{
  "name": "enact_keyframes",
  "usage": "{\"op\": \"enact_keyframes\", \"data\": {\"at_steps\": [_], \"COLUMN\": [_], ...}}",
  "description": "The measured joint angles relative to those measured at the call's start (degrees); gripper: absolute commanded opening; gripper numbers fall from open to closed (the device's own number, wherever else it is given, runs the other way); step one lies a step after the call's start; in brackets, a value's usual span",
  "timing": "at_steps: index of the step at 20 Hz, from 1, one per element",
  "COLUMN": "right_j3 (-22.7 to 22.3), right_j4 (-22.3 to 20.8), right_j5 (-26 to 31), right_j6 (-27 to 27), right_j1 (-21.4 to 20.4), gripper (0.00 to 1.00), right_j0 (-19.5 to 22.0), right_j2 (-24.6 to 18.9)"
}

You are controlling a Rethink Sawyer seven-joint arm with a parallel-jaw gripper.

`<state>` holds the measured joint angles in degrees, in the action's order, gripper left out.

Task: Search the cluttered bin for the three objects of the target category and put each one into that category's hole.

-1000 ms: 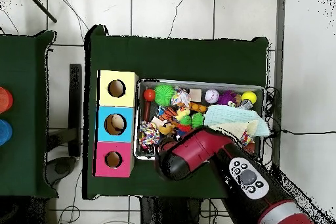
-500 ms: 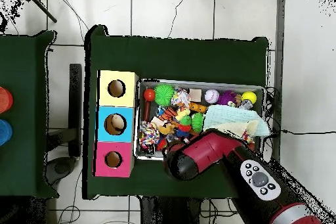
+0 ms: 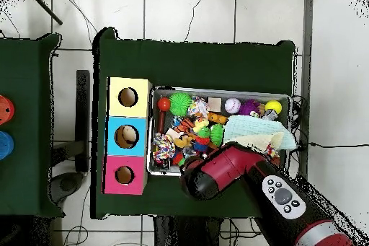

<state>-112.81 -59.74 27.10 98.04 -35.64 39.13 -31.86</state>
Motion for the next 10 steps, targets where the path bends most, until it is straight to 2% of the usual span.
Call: {"op": "enact_keyframes", "data": {"at_steps": [4,10], "right_j3": [0.0,0.0], "right_j4": [-2.0,-3.2], "right_j5": [0.0,0.0], "right_j6": [0.0,0.0], "right_j1": [1.9,2.4], "gripper": [1.0,1.0], "right_j0": [-0.1,-0.3], "right_j2": [-0.1,-1.0]}}
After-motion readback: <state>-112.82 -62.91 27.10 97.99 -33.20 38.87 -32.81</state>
